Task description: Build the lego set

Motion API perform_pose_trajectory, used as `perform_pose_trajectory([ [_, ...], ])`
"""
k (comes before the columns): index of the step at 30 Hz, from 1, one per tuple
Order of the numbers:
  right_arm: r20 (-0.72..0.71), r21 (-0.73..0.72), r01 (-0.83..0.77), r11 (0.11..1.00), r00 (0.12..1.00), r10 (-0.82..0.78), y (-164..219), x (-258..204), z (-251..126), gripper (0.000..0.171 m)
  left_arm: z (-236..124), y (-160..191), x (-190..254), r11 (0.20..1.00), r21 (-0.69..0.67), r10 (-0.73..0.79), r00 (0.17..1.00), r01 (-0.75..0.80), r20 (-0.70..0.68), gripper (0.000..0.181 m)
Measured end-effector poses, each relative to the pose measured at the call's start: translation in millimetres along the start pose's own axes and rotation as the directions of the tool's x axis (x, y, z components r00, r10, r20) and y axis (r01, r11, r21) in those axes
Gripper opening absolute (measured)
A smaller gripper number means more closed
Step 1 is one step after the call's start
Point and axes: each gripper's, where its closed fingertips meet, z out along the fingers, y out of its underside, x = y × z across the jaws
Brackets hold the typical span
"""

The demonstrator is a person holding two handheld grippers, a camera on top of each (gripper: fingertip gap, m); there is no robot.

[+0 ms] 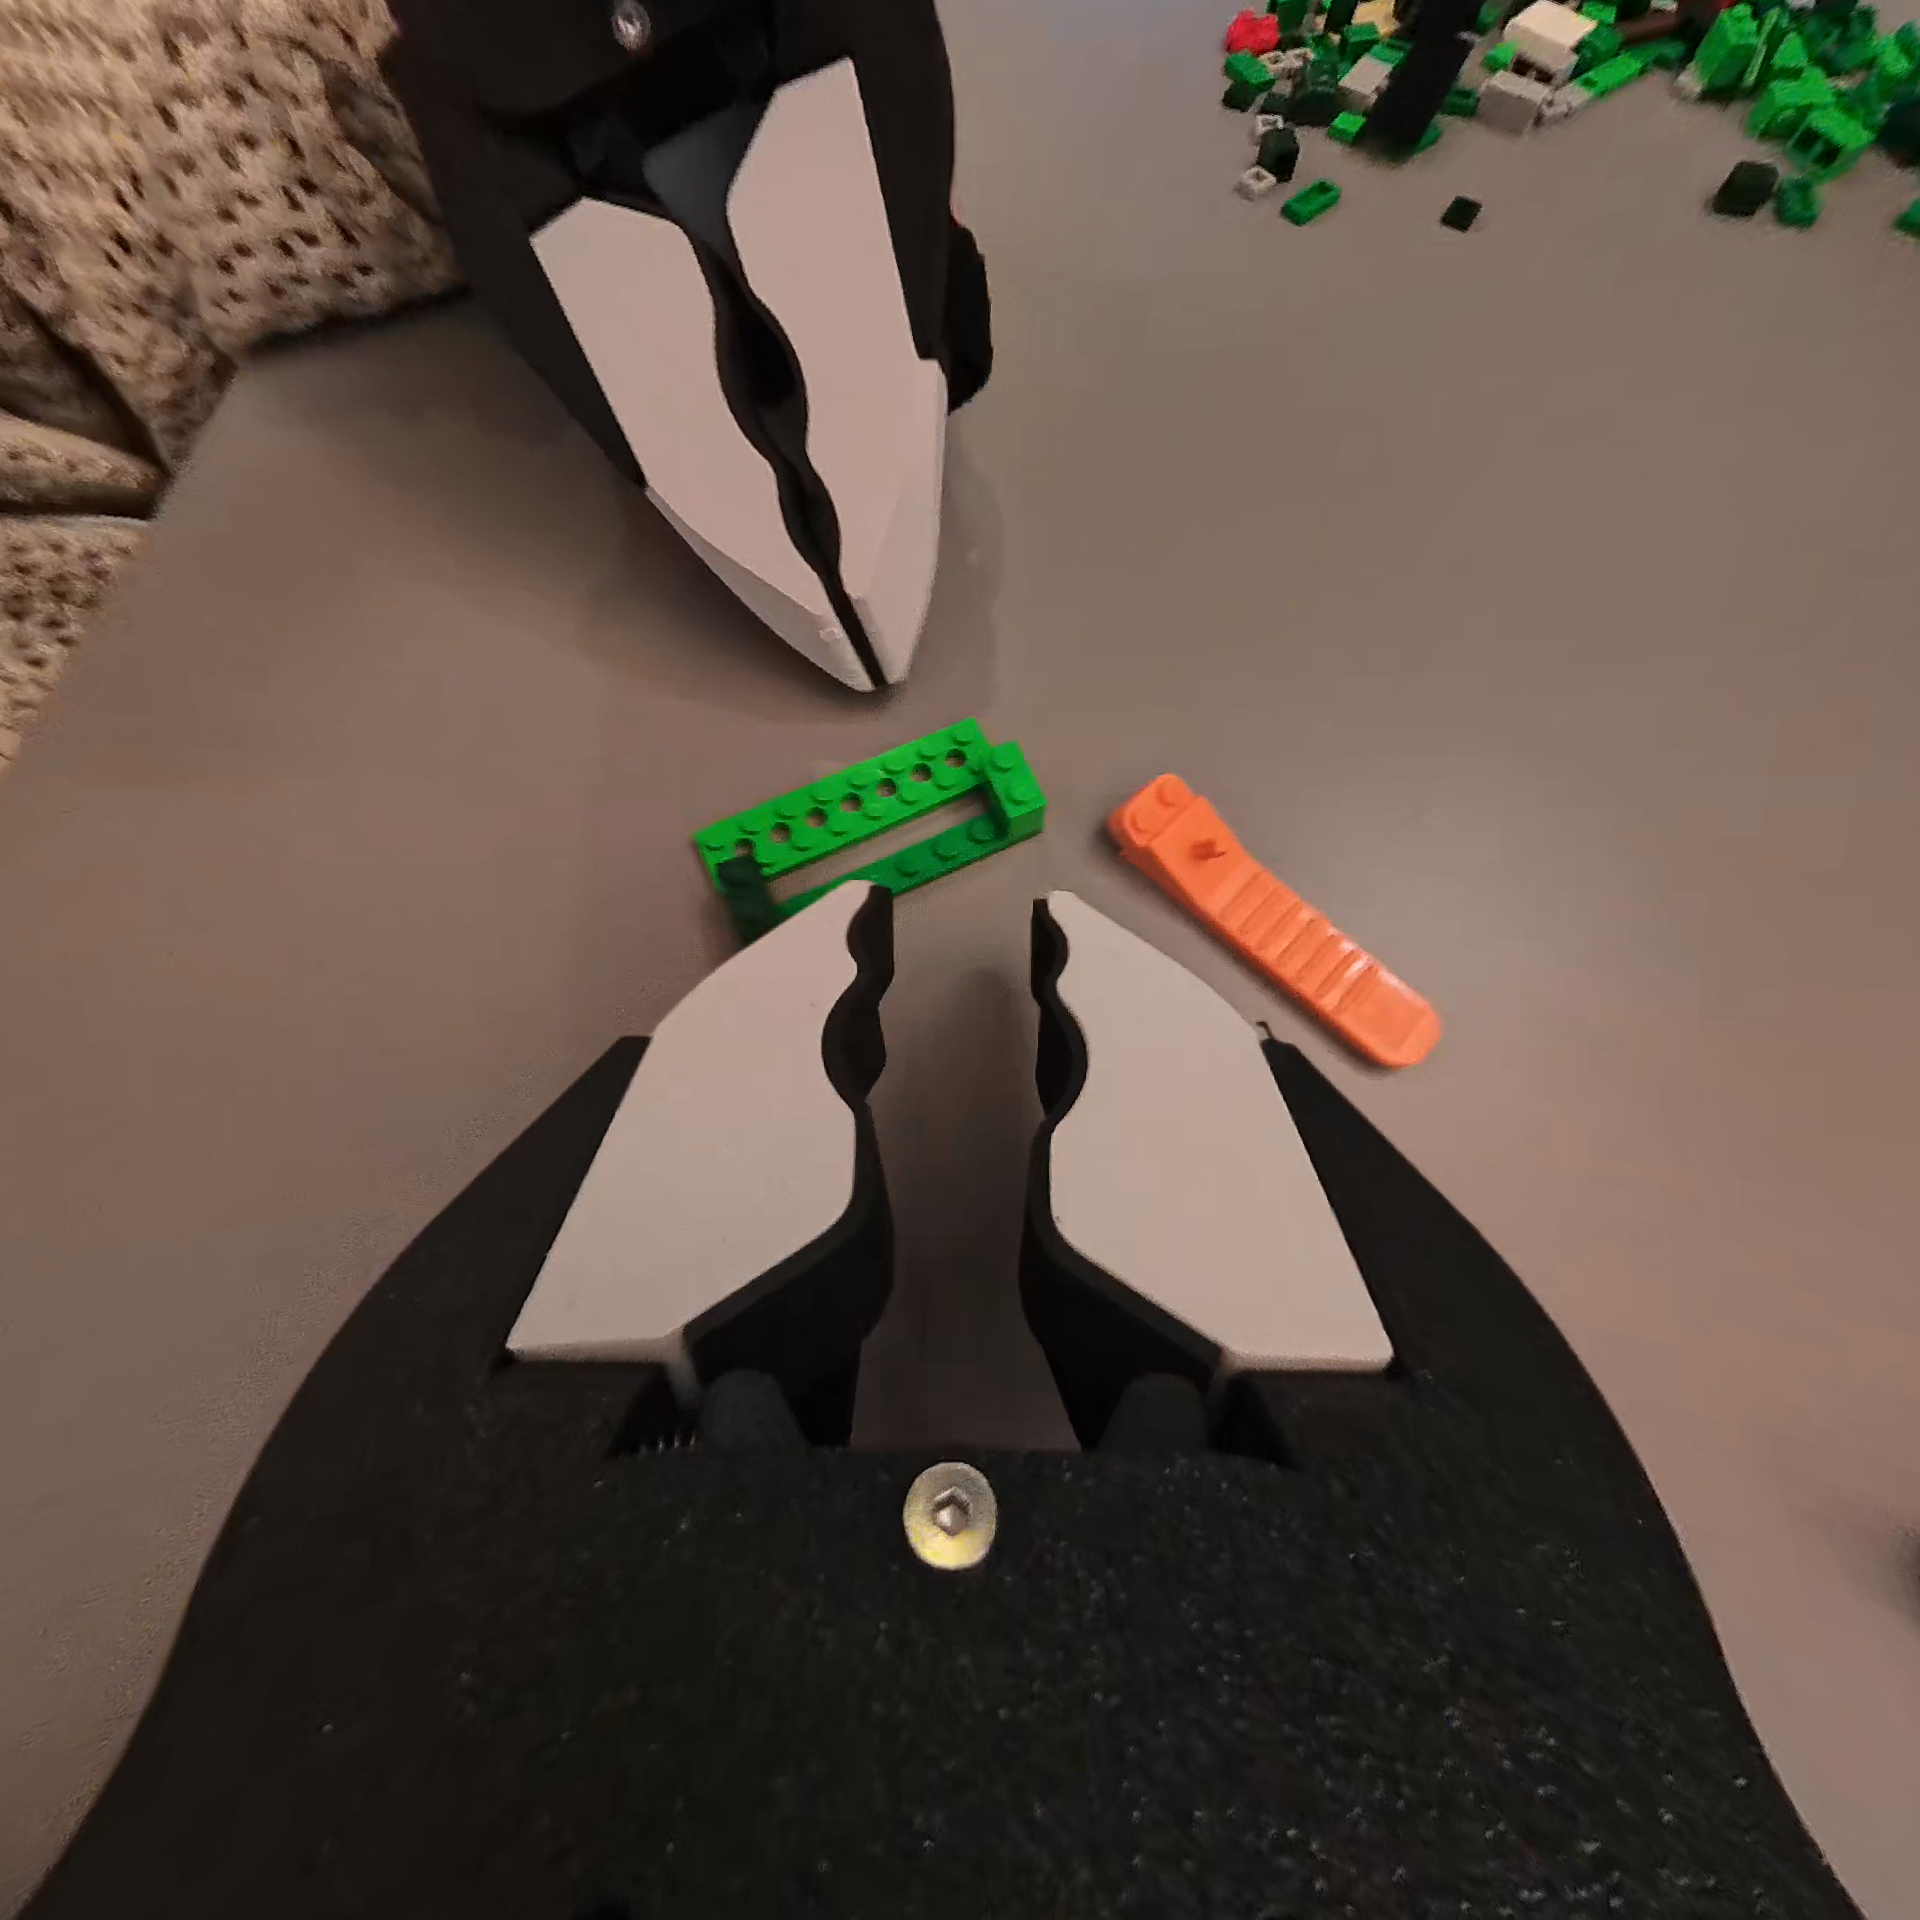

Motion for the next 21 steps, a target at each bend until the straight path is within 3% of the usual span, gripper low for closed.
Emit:
perform_pose_trajectory([
  [1,0.002,0.003,0.023,1.000,1.000,-0.023,0,4,3,0.024,1,-1,-1,1.000,0.003,0.012,1.000,-0.012,0.011,0.000],
  [11,0.109,0.014,0.157,0.987,0.981,-0.158,-8,10,18,0.021,4,-5,-2,0.999,0.012,0.038,0.999,-0.038,0.028,0.000],
  [21,0.178,-0.022,0.193,0.981,0.966,-0.186,-7,12,26,0.013,5,-7,-1,0.999,0.010,0.034,0.999,-0.034,0.021,0.000],
])
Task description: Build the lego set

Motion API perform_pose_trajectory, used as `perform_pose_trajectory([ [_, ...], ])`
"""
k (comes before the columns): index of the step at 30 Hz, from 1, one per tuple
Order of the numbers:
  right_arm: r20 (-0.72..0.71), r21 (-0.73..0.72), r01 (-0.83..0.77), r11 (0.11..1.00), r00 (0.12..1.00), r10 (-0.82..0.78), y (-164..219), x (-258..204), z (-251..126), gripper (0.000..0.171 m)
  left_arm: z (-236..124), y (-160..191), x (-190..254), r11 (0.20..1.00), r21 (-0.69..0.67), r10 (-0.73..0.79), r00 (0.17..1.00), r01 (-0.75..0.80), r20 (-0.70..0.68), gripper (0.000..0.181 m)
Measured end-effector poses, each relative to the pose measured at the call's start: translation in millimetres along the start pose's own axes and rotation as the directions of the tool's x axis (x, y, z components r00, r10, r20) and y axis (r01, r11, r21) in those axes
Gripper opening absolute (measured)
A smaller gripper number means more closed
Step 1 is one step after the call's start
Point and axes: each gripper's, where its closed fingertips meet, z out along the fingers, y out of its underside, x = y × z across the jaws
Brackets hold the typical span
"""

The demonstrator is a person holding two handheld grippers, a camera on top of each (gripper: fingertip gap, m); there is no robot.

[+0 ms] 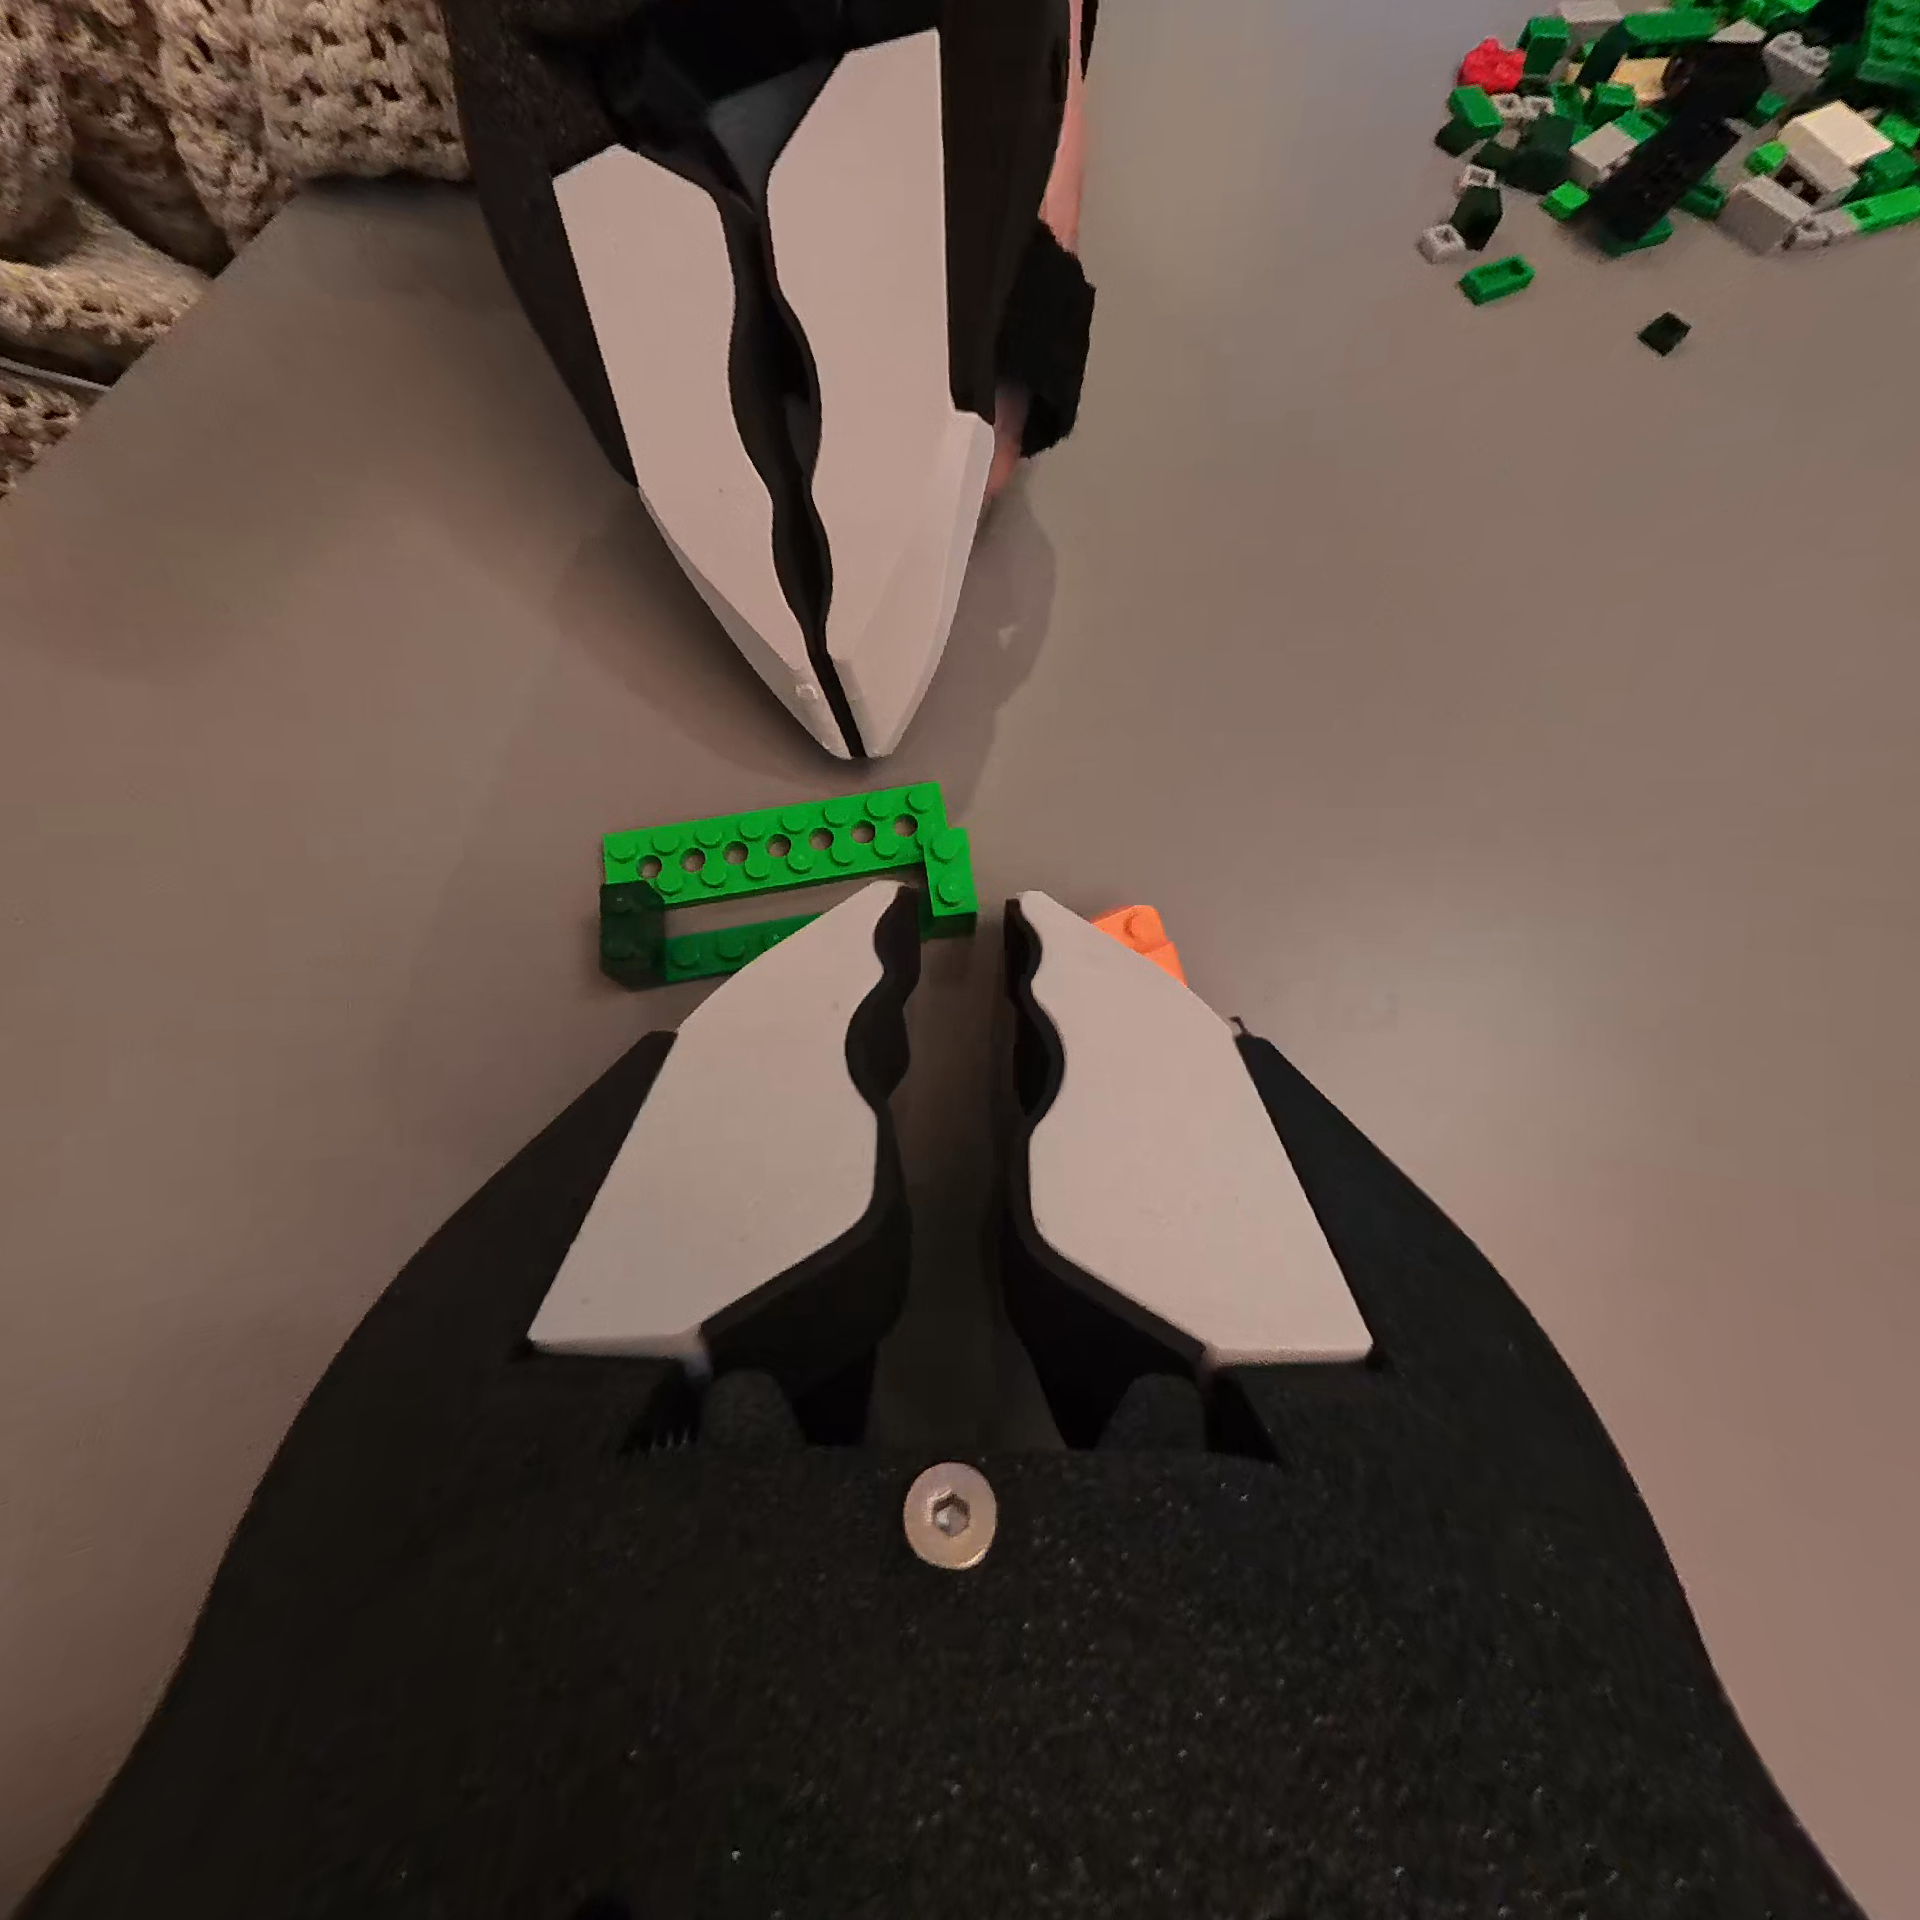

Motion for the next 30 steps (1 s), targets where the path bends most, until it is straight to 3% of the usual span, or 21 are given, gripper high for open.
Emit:
perform_pose_trajectory([
  [30,-0.003,-0.040,0.063,0.997,0.998,-0.063,-4.2,-5.4,5.2,0.008,1.4,-3.1,1.2,1.000,0.004,0.011,1.000,-0.011,-0.001,0.000],
])
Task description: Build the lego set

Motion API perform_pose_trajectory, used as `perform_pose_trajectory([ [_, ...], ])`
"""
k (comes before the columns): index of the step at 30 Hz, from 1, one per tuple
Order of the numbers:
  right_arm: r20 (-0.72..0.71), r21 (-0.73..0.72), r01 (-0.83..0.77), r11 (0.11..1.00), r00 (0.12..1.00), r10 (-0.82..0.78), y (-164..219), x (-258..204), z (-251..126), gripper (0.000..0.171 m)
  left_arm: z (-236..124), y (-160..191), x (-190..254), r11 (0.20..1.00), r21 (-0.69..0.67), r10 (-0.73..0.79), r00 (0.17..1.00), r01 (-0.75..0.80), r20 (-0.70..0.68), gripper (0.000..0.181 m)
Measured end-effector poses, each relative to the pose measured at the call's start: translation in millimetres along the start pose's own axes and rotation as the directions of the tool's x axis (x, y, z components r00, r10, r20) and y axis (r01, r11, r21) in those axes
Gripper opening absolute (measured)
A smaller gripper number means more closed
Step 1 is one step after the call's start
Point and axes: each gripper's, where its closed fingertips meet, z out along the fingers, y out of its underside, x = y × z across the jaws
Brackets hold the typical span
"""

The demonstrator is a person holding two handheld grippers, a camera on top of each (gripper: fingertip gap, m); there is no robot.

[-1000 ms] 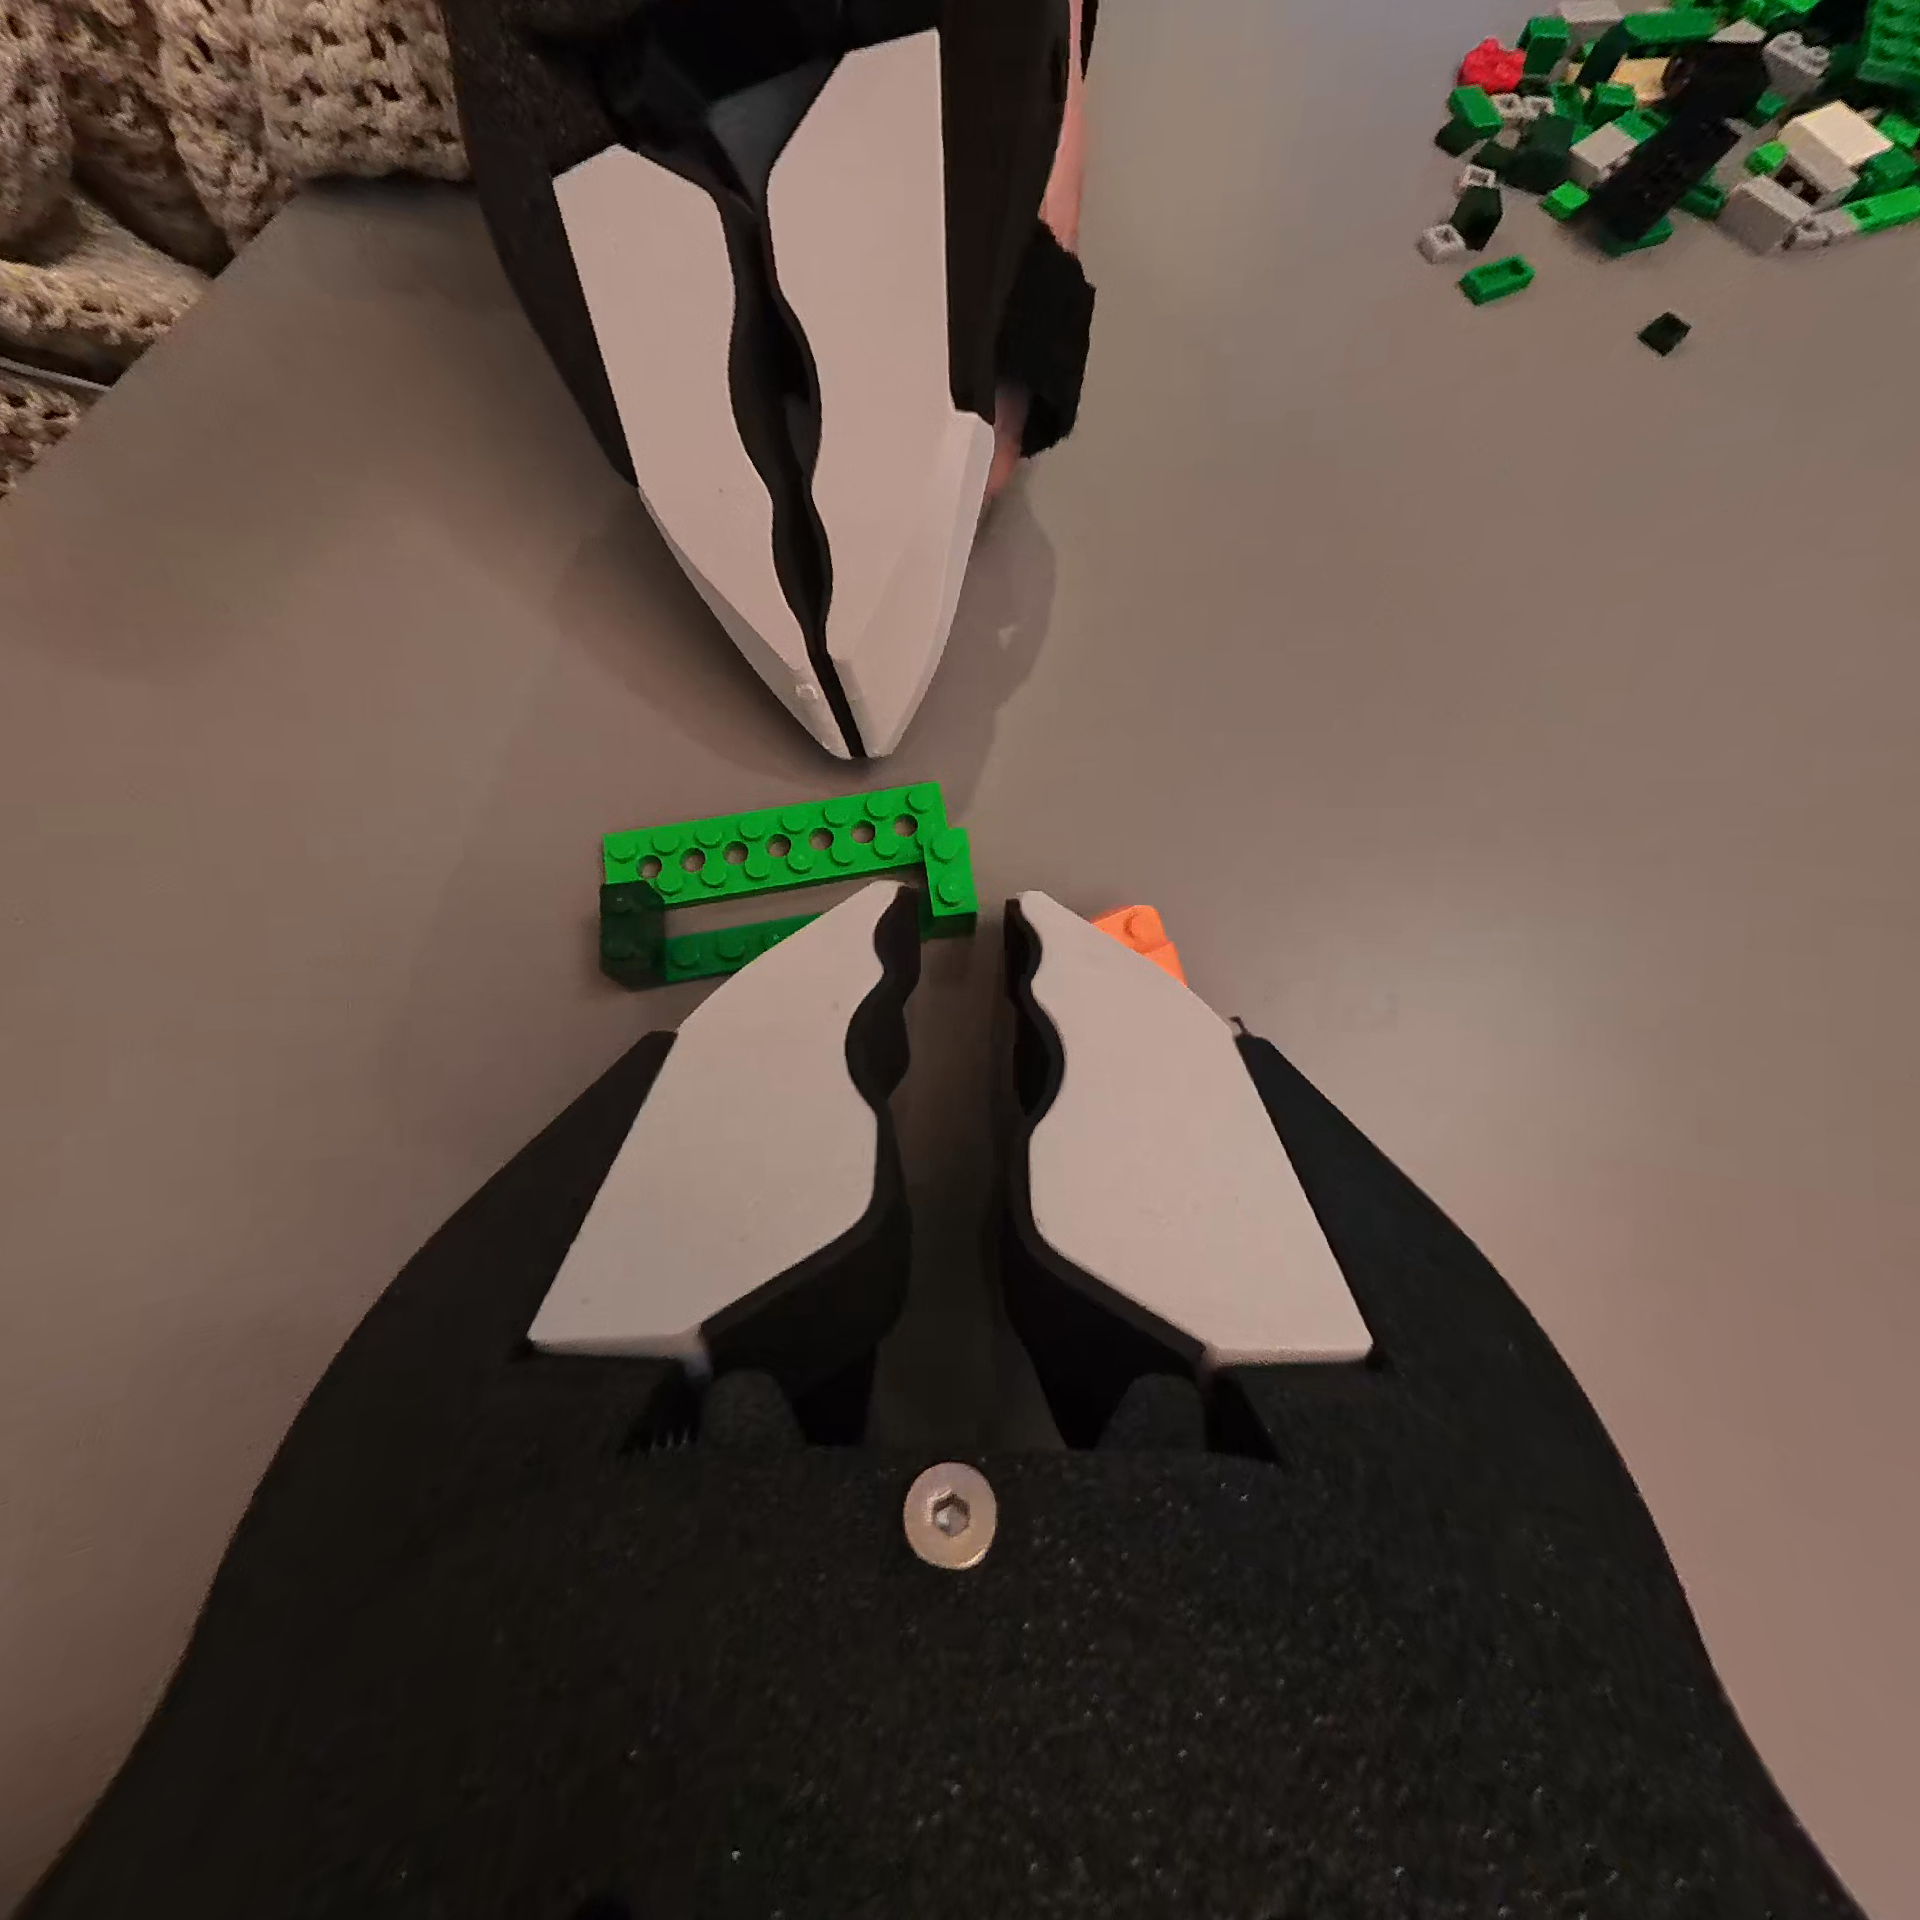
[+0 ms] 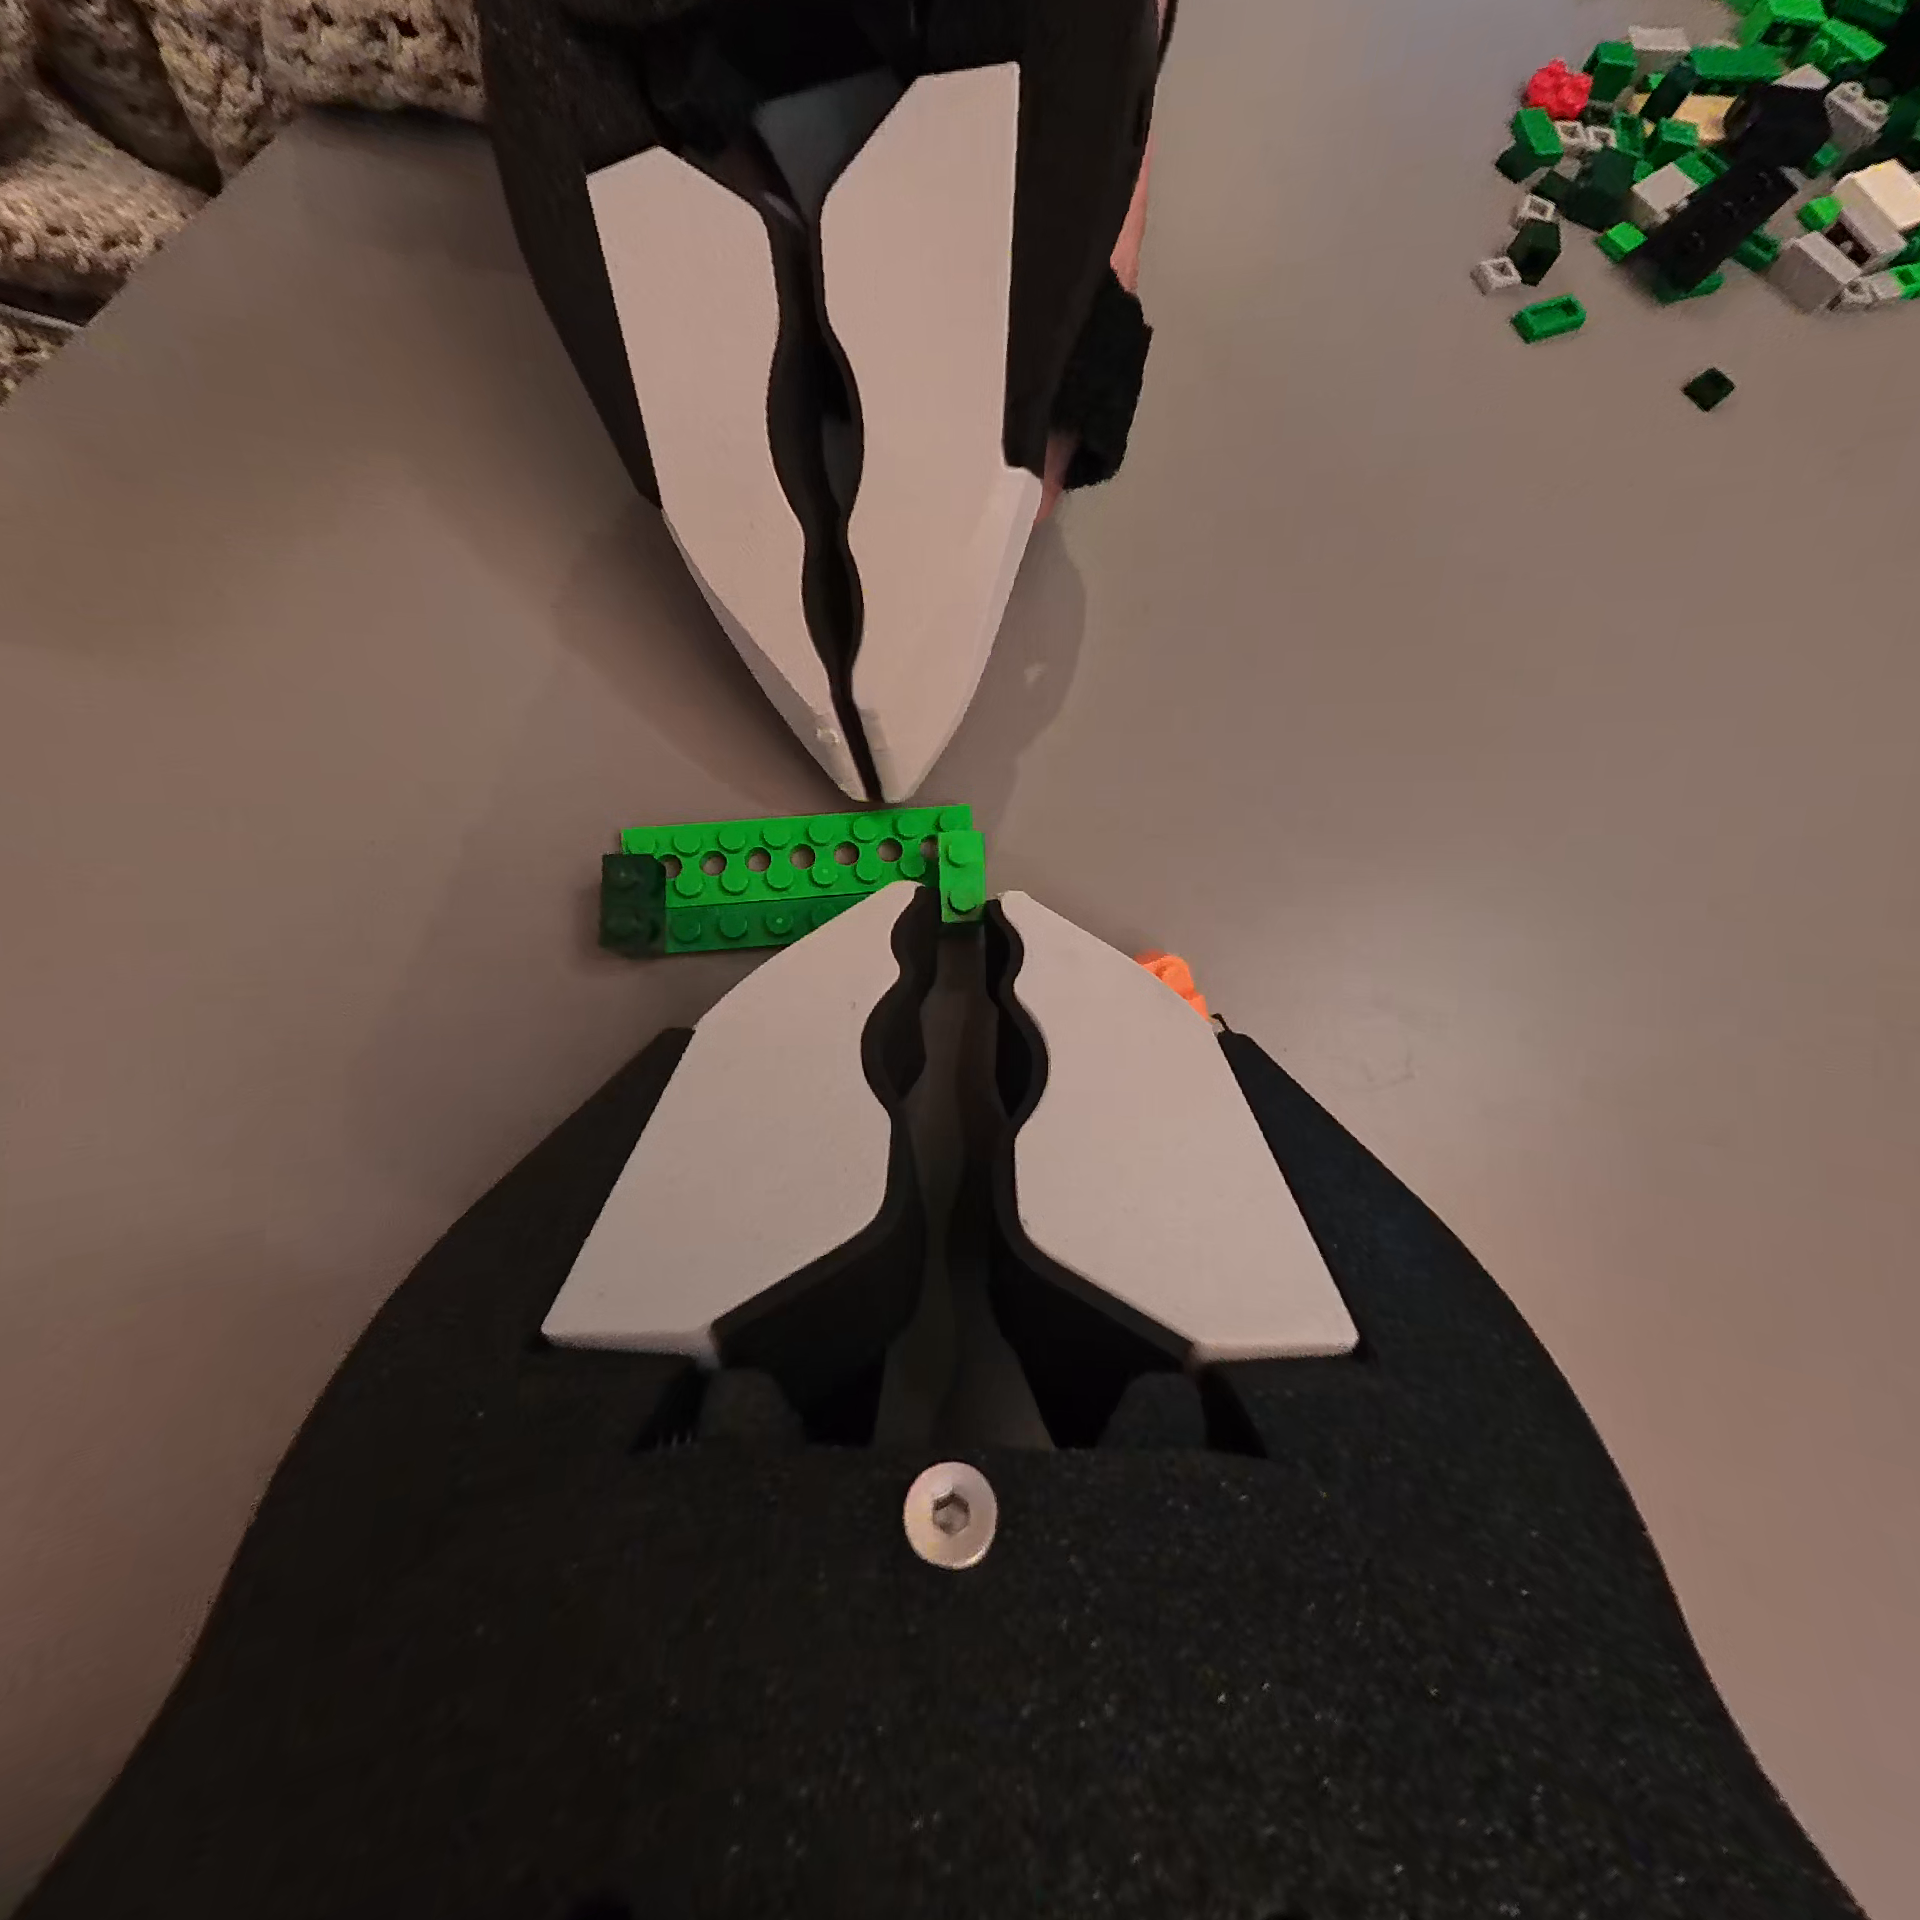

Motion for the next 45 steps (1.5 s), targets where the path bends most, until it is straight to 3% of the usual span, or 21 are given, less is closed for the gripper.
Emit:
perform_pose_trajectory([
  [13,-0.022,0.026,-0.056,0.998,0.998,0.057,5,2,-11,0.021,-6,1,0,1.000,0.023,0.005,1.000,-0.005,-0.025,0.000],
  [19,0.003,0.115,-0.122,0.986,0.992,0.123,-5,-28,-24,0.021,-11,-7,14,0.997,0.075,0.019,0.995,-0.012,-0.094,0.000],
  [23,0.013,0.103,-0.086,0.991,0.996,0.085,-9,-50,-15,0.021,-7,-2,17,0.999,0.032,0.045,0.995,-0.042,-0.085,0.000],
  [32,-0.012,0.003,0.031,1.000,0.999,-0.031,-4,-53,-7,0.011,-4,-4,17,0.998,0.031,0.049,0.995,-0.046,-0.085,0.000],
  [45,0.016,-0.006,0.070,0.998,0.997,-0.070,-3,-54,-7,0.008,-4,-4,20,0.999,0.030,0.041,0.994,-0.038,-0.103,0.000],
])
